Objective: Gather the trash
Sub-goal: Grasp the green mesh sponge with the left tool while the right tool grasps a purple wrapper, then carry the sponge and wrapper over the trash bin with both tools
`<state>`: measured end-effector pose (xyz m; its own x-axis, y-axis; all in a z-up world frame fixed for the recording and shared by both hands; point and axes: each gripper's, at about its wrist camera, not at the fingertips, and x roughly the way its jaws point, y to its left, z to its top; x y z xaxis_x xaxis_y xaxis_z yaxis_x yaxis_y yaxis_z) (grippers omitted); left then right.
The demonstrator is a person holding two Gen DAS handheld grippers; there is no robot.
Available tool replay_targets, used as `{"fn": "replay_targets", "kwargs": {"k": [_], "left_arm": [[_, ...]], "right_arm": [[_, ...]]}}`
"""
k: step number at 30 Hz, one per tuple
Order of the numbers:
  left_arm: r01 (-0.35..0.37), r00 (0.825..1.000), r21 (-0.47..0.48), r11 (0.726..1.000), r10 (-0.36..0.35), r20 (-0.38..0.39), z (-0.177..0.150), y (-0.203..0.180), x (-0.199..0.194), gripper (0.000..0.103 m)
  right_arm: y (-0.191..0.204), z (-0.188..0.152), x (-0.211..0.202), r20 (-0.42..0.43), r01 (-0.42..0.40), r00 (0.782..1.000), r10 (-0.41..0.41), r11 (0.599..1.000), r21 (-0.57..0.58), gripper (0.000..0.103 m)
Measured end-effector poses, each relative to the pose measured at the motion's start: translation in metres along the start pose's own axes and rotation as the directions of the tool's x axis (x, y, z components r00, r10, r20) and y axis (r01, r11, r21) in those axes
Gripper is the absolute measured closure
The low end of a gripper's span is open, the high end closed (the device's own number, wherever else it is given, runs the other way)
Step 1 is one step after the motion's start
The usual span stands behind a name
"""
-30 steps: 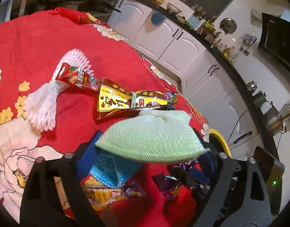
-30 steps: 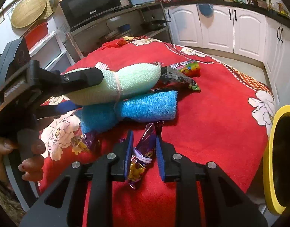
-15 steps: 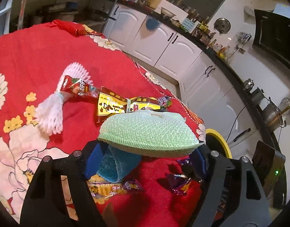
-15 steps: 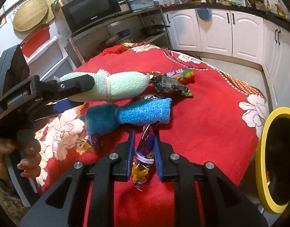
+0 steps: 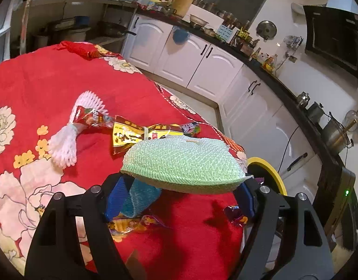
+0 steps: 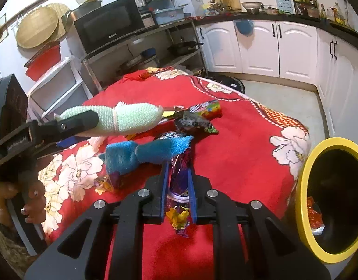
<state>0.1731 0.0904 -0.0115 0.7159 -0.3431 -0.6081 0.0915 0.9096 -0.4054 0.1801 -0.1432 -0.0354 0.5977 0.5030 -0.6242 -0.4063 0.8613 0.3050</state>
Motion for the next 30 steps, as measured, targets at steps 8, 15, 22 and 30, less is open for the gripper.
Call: {"fn": "replay_targets", "kwargs": {"k": [8,15,22,30], "left_arm": [[0.019,1.0,0.041,0.999,-0.019,0.008,0.002,-0.023,0.002,0.034],[0.044,0.999,0.083,0.996,-0.045,0.006,0.002,-0.05,0.011,0.034],[0.064,0.998,0.132,0.989,-0.066,0.004,0.002,-0.079,0.018,0.034],[0.081,0.997,0.181,0.98,-0.083,0.004,0.003,-0.105,0.023,0.034]], "right_arm": [[-0.019,0.013,-0.028,0.052,0.041,0.998,-0.041,0.999,0.003,0.088],[-0.043,0.019,-0.055,0.096,0.089,0.991,-0.09,0.996,0.02,0.088],[-0.064,0.021,-0.08,0.133,0.126,0.982,-0.131,0.991,0.048,0.088],[-0.085,0.021,-0.101,0.17,0.165,0.97,-0.174,0.984,0.071,0.088]]}}
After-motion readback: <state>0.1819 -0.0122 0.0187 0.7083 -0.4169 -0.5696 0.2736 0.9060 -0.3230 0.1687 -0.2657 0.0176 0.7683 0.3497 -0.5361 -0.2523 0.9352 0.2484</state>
